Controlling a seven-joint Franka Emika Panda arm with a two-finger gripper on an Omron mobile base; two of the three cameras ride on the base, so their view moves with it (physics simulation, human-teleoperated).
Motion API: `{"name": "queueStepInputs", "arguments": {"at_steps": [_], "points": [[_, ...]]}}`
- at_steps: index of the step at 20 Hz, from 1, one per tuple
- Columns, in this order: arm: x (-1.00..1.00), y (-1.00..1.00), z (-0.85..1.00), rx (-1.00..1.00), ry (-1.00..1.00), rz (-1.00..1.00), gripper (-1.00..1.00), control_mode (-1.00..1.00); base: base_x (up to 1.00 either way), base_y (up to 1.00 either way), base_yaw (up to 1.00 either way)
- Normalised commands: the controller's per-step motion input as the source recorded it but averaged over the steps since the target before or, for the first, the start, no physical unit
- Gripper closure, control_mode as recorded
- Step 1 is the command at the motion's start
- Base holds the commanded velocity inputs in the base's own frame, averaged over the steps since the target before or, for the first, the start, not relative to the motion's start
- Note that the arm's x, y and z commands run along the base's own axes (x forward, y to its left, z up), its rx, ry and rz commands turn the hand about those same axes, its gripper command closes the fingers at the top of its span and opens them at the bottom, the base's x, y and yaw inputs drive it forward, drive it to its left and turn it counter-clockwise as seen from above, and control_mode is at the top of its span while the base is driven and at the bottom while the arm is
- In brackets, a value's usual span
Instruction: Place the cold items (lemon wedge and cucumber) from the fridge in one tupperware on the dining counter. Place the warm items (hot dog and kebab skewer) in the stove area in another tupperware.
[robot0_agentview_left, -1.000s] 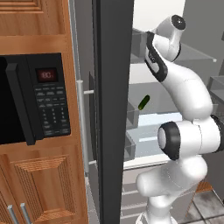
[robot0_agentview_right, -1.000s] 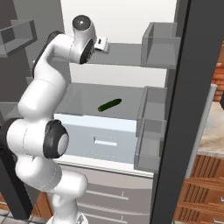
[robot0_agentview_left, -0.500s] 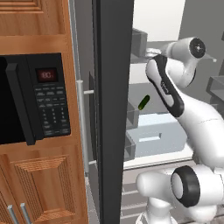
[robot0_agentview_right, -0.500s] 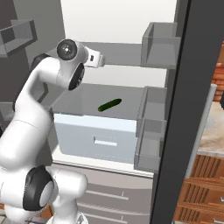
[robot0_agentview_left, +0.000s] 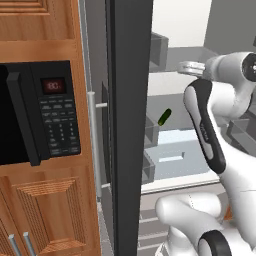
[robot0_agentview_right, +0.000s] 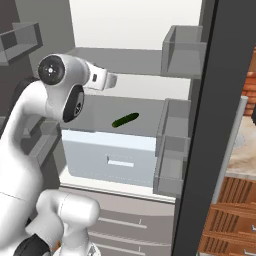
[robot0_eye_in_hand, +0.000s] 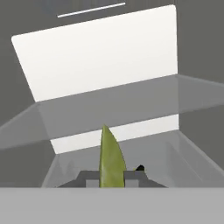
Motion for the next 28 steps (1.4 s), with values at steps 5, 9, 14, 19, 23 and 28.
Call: {"name": "queueStepInputs", "arguments": {"at_steps": [5, 9, 14, 19, 23, 28], "points": [[-0.97, -0.16, 0.03, -0.02, 0.25, -0.02, 1.00, -1.00, 0.00, 0.00, 0.00], [-0.68, -0.09, -0.14, -0.05, 0.41, 0.00, 1.00, -1.00, 0.00, 0.00, 0.00], [-0.45, 0.00, -0.29, -0.08, 0.48, 0.00, 1.00, -1.00, 0.00, 0.00, 0.00], [-0.32, 0.00, -0.53, -0.06, 0.46, 0.00, 1.00, -1.00, 0.00, 0.00, 0.00], [-0.14, -0.03, -0.60, 0.00, 0.20, 0.00, 1.00, -1.00, 0.00, 0.00, 0.00], [-0.40, 0.00, -0.31, 0.10, -0.06, 0.00, 1.00, -1.00, 0.00, 0.00, 0.00]]}}
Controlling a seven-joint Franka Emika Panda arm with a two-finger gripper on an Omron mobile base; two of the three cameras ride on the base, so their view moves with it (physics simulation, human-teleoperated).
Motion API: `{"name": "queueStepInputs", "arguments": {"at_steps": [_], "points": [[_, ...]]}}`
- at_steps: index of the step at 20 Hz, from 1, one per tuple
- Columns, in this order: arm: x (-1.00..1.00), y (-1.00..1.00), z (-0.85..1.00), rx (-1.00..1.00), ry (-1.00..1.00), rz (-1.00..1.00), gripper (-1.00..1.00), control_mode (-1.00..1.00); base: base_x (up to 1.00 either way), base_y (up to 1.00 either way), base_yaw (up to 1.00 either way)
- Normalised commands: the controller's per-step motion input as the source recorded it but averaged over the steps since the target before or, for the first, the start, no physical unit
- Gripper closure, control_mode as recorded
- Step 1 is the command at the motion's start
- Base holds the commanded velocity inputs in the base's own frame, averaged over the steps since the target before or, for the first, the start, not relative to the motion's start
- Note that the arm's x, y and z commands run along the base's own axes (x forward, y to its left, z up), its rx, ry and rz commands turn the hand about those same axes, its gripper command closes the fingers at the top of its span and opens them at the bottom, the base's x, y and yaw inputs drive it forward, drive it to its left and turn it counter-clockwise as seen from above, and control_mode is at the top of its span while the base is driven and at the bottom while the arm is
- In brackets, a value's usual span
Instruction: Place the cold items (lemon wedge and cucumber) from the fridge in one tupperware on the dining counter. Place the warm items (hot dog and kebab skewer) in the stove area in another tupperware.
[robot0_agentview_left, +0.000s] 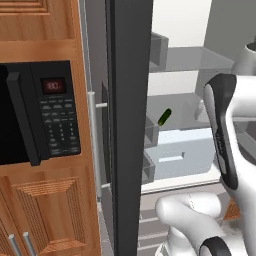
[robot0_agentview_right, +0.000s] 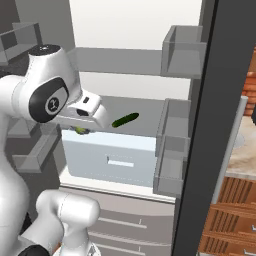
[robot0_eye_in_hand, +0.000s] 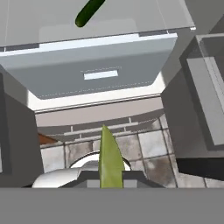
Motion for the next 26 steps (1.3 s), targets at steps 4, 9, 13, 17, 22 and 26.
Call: {"name": "queueStepInputs", "arguments": {"at_steps": [4, 9, 13, 17, 22, 26], "points": [[-0.64, 0.00, -0.07, 0.13, -0.27, 0.00, 1.00, -1.00, 0.00, 0.00, 0.00], [-0.23, 0.03, -0.17, 0.01, -0.01, 0.00, 1.00, -1.00, 0.00, 0.00, 0.00], [0.00, 0.00, -0.05, 0.00, 0.15, 0.00, 1.00, -1.00, 0.00, 0.00, 0.00], [0.00, 0.00, 0.00, 0.00, 0.14, 0.00, 1.00, -1.00, 0.00, 0.00, 0.00], [-0.29, 0.00, -0.09, 0.00, 0.02, 0.00, 1.00, -1.00, 0.00, 0.00, 0.00], [-0.29, 0.00, -0.09, 0.00, 0.00, 0.00, 1.00, 1.00, -0.44, 0.01, 0.00]]}}
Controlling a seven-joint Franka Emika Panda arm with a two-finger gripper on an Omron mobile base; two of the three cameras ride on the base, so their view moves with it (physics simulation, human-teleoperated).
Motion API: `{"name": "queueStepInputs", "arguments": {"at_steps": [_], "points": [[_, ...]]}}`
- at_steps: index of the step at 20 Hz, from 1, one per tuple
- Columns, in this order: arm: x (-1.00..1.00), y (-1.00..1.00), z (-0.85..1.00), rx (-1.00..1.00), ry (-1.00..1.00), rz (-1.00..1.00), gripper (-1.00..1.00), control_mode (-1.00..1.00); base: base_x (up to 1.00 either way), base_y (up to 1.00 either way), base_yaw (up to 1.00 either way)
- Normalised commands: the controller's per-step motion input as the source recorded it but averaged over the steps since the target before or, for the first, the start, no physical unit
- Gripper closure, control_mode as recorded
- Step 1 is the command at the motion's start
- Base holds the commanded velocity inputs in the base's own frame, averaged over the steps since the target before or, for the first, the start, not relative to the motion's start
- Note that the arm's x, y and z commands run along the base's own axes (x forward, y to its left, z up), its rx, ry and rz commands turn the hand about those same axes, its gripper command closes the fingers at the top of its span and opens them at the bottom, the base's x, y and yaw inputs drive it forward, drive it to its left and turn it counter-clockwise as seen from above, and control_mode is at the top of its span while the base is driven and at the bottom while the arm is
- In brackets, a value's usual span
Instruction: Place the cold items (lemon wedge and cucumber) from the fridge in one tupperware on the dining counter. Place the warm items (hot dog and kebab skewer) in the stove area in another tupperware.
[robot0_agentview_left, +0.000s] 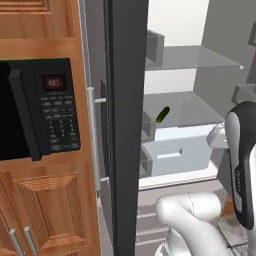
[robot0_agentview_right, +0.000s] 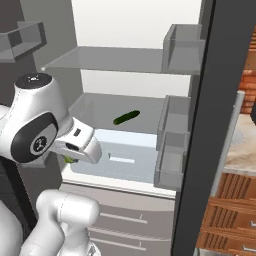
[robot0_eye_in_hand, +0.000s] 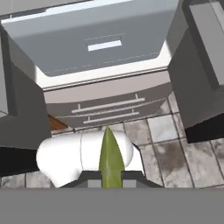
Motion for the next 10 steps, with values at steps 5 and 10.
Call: {"name": "queueStepInputs", "arguments": {"at_steps": [5, 10], "points": [[0.00, 0.00, 0.00, 0.00, 0.00, 0.00, 1.00, 1.00, -0.95, 0.07, -0.05], [0.00, 0.00, 0.00, 0.00, 0.00, 0.00, 1.00, 1.00, -0.59, 0.42, -0.19]]}}
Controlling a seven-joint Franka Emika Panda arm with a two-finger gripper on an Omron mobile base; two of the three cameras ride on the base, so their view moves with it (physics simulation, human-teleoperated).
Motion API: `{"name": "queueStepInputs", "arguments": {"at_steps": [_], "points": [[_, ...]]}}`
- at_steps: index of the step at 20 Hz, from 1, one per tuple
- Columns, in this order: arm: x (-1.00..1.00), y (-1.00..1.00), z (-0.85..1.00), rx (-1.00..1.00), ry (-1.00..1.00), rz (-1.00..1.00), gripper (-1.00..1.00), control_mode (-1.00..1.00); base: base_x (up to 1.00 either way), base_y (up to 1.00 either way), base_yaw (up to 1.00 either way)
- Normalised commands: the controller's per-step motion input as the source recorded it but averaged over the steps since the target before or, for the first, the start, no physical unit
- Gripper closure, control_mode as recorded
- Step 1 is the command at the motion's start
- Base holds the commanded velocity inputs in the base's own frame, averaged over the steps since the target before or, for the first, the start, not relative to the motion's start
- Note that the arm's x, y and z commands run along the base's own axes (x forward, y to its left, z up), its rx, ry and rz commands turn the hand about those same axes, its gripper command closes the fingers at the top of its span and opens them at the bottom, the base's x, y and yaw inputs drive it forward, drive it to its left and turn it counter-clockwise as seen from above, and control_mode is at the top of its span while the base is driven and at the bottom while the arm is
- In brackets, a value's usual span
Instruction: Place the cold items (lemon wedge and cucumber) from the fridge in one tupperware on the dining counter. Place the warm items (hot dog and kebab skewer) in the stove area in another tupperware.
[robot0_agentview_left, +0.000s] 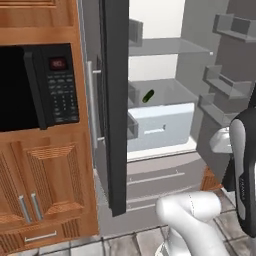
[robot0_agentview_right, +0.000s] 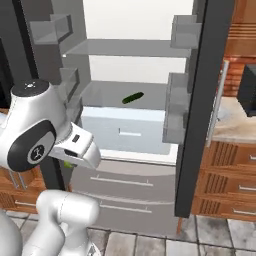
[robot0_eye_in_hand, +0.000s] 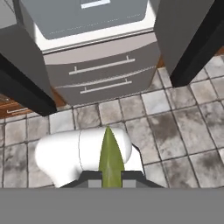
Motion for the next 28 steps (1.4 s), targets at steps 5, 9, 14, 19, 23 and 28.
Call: {"name": "queueStepInputs", "arguments": {"at_steps": [5, 9, 14, 19, 23, 28], "points": [[0.00, 0.00, 0.00, 0.00, 0.00, 0.00, 1.00, 1.00, -0.63, 0.46, -0.44], [0.00, 0.00, 0.00, 0.00, 0.00, 0.00, 1.00, 1.00, -0.61, 0.44, -0.53], [0.00, 0.00, 0.00, 0.00, 0.00, 0.00, 1.00, 1.00, -0.42, 0.50, -0.60], [0.00, 0.00, 0.00, 0.00, 0.00, 0.00, 1.00, 1.00, -0.38, 0.15, -0.69], [0.00, 0.00, 0.00, 0.00, 0.00, 0.00, 1.00, 1.00, -0.39, 0.00, -0.77], [0.00, 0.00, 0.00, 0.00, 0.00, 0.00, 1.00, 1.00, -0.38, -0.01, -0.75]]}}
